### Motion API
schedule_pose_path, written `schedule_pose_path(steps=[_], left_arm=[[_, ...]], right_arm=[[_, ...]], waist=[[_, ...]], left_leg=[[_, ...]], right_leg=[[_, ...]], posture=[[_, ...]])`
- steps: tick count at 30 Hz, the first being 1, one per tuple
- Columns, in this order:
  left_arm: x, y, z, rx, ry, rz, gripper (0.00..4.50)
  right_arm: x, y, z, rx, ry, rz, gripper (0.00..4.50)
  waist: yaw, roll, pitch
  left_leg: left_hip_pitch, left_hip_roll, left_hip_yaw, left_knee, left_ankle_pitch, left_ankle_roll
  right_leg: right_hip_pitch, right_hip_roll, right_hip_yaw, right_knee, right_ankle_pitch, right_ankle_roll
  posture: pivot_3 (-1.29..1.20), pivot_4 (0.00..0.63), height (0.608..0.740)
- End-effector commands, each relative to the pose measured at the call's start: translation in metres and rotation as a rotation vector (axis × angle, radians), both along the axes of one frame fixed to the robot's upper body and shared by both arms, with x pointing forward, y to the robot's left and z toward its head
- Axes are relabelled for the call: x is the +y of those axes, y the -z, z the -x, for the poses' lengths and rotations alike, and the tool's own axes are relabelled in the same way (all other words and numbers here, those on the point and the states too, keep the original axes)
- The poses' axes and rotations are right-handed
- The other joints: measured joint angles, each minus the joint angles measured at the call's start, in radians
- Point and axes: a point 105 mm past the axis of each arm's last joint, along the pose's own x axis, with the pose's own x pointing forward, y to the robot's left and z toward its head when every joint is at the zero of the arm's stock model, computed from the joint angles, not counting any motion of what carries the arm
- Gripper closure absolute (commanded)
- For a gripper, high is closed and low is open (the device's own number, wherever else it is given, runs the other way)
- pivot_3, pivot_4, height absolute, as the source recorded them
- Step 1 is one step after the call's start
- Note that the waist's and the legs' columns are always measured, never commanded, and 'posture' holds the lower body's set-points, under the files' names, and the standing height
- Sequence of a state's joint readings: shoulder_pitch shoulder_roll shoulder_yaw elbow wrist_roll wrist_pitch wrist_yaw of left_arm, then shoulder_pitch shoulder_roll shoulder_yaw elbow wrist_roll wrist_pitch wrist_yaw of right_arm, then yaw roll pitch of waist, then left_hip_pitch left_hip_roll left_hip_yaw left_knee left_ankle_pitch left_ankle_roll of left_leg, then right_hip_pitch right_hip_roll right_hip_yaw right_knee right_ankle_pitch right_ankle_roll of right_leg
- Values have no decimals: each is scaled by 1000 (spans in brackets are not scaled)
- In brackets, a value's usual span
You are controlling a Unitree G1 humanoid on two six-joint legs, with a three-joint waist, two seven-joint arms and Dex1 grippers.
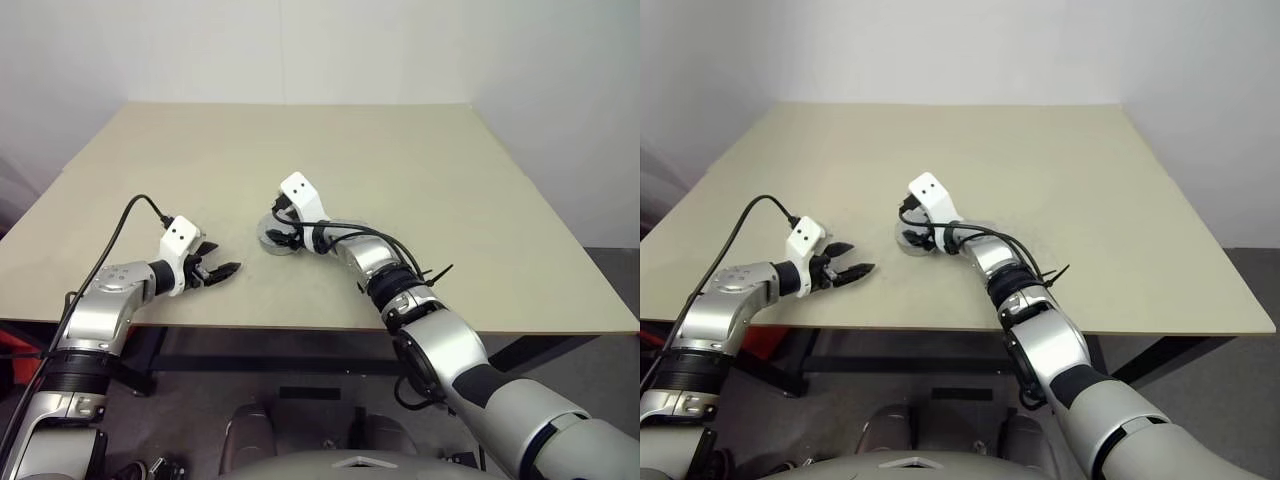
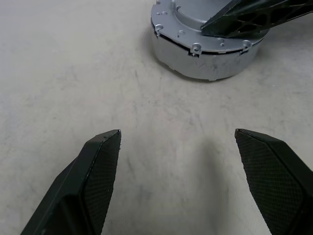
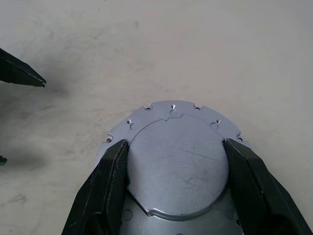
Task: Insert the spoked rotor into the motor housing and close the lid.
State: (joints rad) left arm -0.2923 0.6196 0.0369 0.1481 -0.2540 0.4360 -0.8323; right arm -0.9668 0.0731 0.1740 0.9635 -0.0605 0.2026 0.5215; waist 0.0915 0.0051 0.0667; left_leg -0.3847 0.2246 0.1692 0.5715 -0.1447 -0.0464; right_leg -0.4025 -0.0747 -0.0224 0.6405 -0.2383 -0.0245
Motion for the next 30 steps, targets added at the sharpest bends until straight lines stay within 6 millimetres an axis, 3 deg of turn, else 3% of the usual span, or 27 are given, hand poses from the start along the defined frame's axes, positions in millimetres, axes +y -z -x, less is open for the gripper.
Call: schedule_pose_path(steps=[1, 10, 13, 17, 20, 23, 30], left_arm=[[-1, -13, -2, -50, 4, 8, 561], [-4, -17, -4, -61, -4, 39, 561], [-13, -27, -11, -77, -32, 121, 561], [-38, -47, -25, -72, -65, 317, 561], [-49, -60, -35, -77, -88, 421, 1170], [-60, -71, -42, -72, -84, 522, 2123], [-63, -66, -66, -4, -186, 621, 4456]], right_arm=[[1, 1, -2, -21, 3, 32, 1528], [-3, 9, -2, -5, 13, 52, 1528], [-4, 10, -3, -3, 14, 56, 1528], [-8, 12, -3, 0, 18, 61, 1528], [-10, 13, -3, 2, 22, 64, 1528], [-13, 13, -5, 2, 29, 69, 1528], [-20, 12, -8, -2, 48, 71, 1528]], waist=[[0, 0, 0], [0, 0, 0], [0, 0, 0], [3, 0, 0], [1, 0, 0], [1, 0, 0], [5, 0, 0]], left_leg=[[0, 0, 0, 0, 0, 0], [3, 0, 0, 0, 0, 0], [4, 0, 0, 0, 0, 0], [4, 0, 0, 0, 0, 0], [4, -1, 0, 0, 0, 0], [4, 0, 0, 0, 0, 0], [5, -1, 0, 0, 0, 0]], right_leg=[[0, 0, 0, 0, 0, 0], [3, 0, 0, 1, 0, 0], [3, 0, 0, 1, 0, 0], [4, 0, 0, 1, 0, 0], [5, 0, 0, 1, 0, 0], [5, 0, 0, 1, 0, 0], [5, 0, 0, 1, 0, 0]], posture=[[0, 0, 740], [0, 0, 740], [0, 0, 740], [0, 0, 740], [0, 0, 740], [0, 0, 740], [0, 0, 740]])
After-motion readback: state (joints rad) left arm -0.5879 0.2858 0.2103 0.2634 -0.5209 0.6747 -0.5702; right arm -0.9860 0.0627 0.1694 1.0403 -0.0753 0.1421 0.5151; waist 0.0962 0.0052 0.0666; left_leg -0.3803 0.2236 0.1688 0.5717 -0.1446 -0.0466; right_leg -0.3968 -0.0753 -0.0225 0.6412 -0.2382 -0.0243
